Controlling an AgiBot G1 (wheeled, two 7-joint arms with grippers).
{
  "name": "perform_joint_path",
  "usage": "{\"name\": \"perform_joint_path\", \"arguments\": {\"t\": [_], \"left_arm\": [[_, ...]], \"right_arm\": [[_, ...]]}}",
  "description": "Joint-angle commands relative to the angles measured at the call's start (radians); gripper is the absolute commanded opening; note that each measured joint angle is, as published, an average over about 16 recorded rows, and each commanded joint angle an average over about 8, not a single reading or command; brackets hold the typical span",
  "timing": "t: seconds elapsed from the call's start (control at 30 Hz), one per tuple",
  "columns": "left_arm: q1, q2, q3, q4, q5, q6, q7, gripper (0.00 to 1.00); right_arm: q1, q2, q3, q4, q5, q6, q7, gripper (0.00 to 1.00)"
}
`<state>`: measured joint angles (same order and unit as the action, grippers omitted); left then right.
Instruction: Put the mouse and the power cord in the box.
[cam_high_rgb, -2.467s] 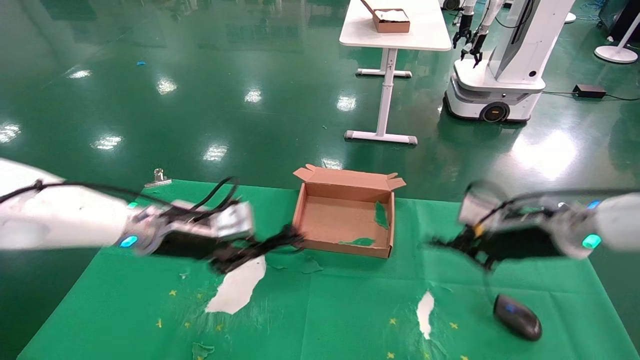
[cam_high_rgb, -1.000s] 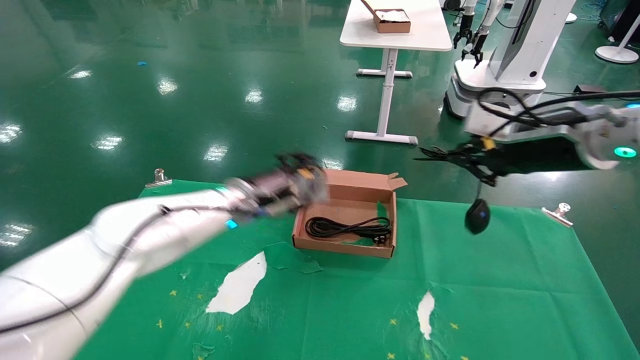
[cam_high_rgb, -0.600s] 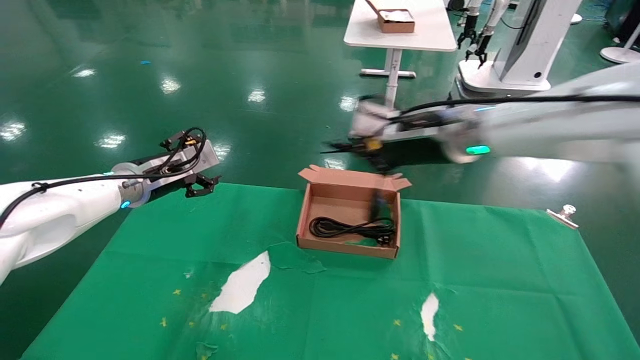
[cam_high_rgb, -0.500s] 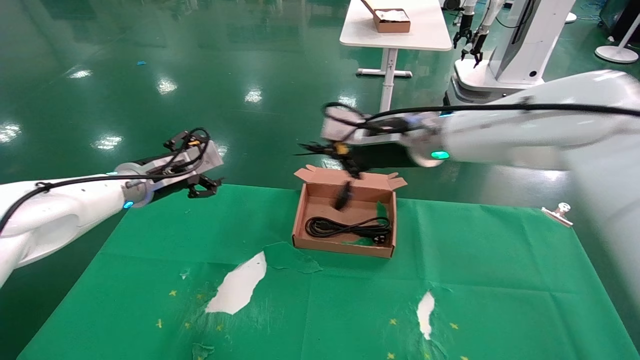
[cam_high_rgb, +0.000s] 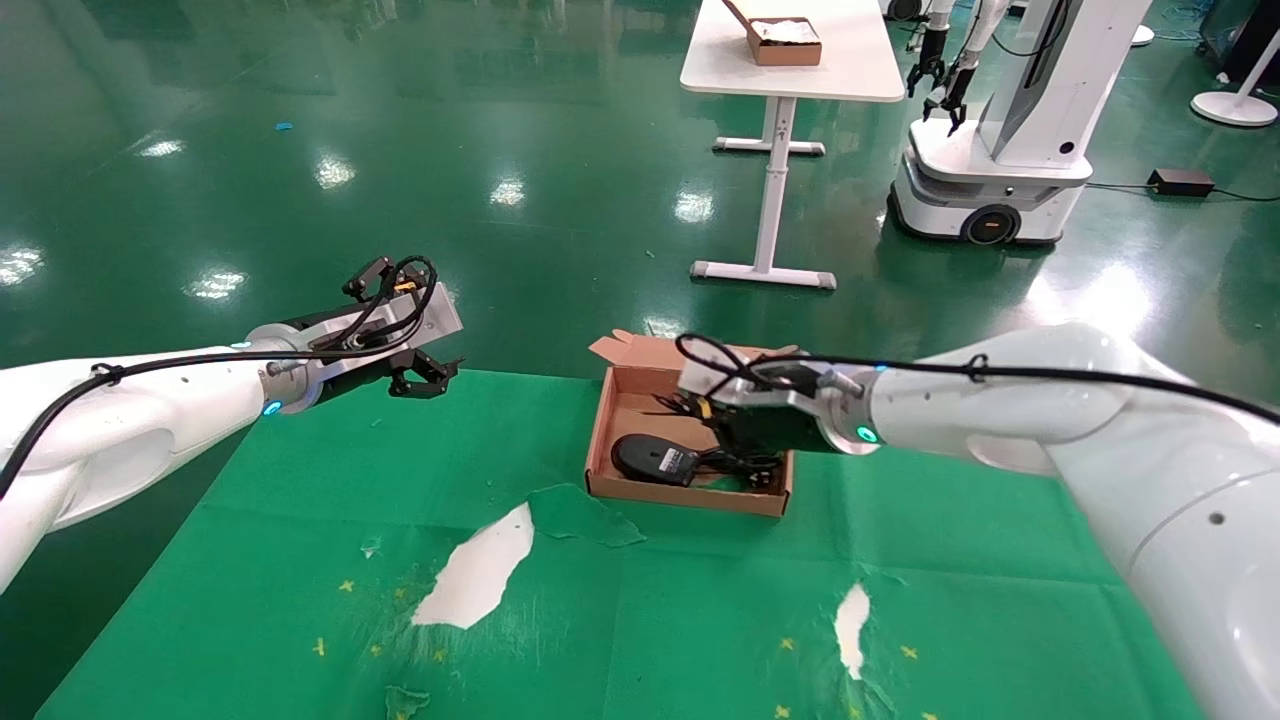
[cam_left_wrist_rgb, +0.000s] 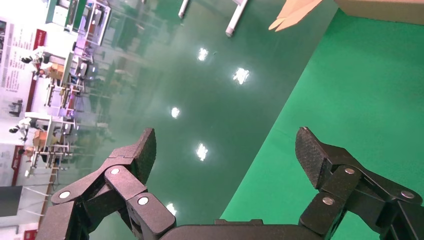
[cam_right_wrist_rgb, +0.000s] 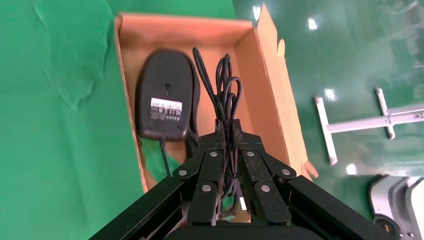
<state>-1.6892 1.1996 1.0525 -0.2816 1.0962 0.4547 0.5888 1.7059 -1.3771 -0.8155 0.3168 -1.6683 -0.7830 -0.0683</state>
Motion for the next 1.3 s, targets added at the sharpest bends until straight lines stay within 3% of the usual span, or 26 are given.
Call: {"name": "perform_joint_path", "arguments": {"t": [0.03, 0.7, 1.3], "left_arm": [[0.0, -0.002, 0.001, -0.001, 0.0, -0.001, -0.003, 1.0], [0.001, 0.0, 0.001, -0.002, 0.001, -0.001, -0.002, 1.0], [0.001, 0.0, 0.001, -0.002, 0.001, -0.001, -0.002, 1.0]], "right_arm": [[-0.007, -0.004, -0.023, -0.017, -0.004, 0.026, 0.017, 1.0], [-0.016, 0.02, 0.001, 0.017, 0.013, -0.005, 0.018, 1.0], [-0.194, 0.236, 0.156, 0.292, 0.281, -0.21, 0.086, 1.0]]}}
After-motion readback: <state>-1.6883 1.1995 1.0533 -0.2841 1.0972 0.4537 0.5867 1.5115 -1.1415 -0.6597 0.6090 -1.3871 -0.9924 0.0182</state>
